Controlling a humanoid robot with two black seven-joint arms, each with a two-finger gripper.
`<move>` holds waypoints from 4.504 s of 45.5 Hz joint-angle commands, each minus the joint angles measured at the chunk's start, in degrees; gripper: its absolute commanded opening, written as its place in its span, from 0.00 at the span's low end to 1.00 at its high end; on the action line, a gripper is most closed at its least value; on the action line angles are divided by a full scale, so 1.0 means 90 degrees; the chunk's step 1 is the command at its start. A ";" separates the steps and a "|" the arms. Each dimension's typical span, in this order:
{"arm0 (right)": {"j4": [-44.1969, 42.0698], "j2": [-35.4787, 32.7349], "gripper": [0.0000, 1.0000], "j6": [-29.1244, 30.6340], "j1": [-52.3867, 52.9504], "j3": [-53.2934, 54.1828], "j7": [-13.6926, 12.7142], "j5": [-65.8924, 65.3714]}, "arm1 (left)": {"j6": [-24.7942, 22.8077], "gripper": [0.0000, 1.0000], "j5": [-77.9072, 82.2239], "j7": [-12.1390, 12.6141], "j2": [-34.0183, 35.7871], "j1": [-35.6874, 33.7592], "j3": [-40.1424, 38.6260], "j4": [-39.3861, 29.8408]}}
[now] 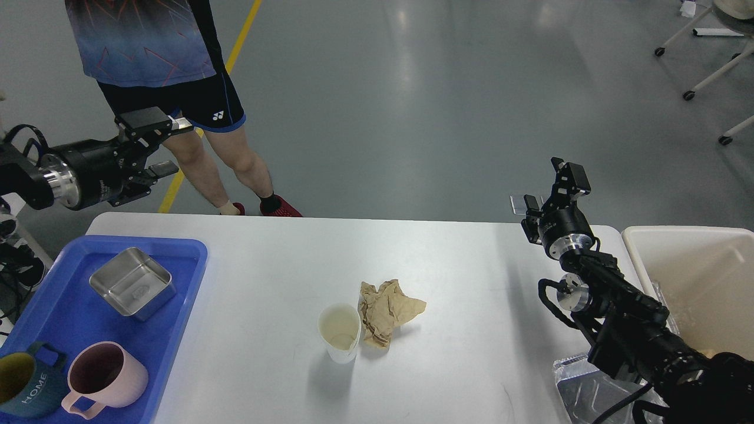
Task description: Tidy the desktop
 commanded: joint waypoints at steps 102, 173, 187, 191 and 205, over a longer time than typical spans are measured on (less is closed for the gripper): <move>0.6375 -0.7892 1.00 0.2158 0.0839 -0.4590 -0.2636 -0.0322 | -0.0096 0.97 -0.1838 -0.1179 -0.5767 0.1196 -0.3183 0.4764; 0.3895 -0.6087 1.00 0.2481 -0.0772 -0.4551 -0.2187 -0.5195 | -0.0008 0.97 -0.1847 -0.1179 -0.5884 0.1479 -0.3076 0.4773; 0.3856 -0.5891 1.00 0.2314 -0.0997 -0.4551 -0.2011 -0.5312 | 0.0012 0.97 -0.1837 -0.1179 -0.5894 0.1479 -0.3066 0.4783; 0.3691 -0.5755 1.00 0.2275 -0.1016 -0.4551 -0.2011 -0.5312 | 0.0012 0.97 -0.1847 -0.1170 -0.5894 0.1479 -0.3066 0.4783; 0.2919 -0.5100 1.00 0.2090 -0.1270 -0.4600 -0.1845 -0.5322 | 0.0012 0.97 -0.1837 -0.1150 -0.5874 0.1489 -0.3066 0.4783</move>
